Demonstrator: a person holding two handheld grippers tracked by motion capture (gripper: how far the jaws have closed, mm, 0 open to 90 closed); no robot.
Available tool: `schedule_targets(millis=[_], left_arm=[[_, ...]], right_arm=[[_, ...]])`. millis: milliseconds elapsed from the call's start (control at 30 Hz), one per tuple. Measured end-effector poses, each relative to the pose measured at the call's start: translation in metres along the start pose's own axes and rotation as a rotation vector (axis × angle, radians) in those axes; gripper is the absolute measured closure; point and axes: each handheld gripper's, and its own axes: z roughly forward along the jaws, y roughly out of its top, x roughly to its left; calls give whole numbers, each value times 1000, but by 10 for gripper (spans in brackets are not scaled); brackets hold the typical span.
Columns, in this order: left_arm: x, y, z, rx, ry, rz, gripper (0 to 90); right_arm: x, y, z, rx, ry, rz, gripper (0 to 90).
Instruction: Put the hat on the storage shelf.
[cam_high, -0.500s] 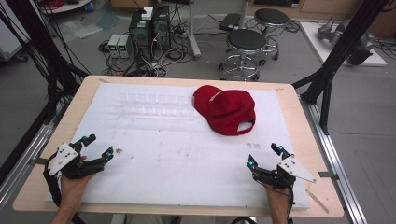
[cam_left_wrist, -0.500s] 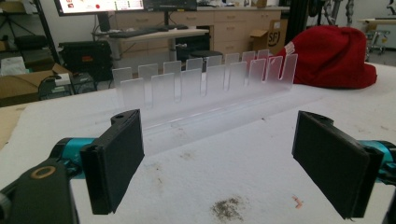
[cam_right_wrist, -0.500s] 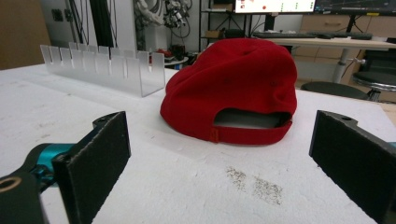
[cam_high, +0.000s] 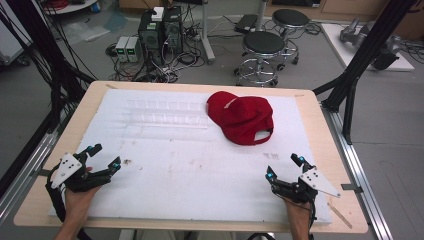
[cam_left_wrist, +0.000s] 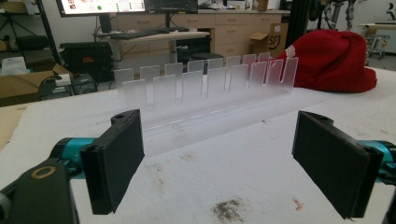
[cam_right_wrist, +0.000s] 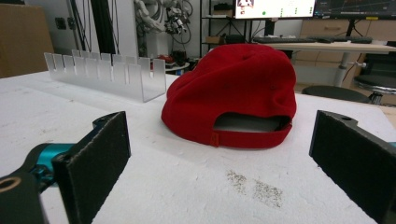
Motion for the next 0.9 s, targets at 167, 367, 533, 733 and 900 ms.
schedule_targets(millis=[167,367,533,733,900], left_arm=[[1,0,0,0,-2,-5,168],[1,0,-1,-12,2,-4,167],[0,0,-1,-13,3,-6,167],[1,0,-1,-13,1,-7,167],[1,0,-1,-13,1,-5,168]], right_arm=[[-1,1,2,12,1,-10,37],[-4,4,7,54,9,32,35],[-6,13,10,61,10,28,34],[-9,28,16,80,8,14,34],[-11,48,30,95,18,9,34]])
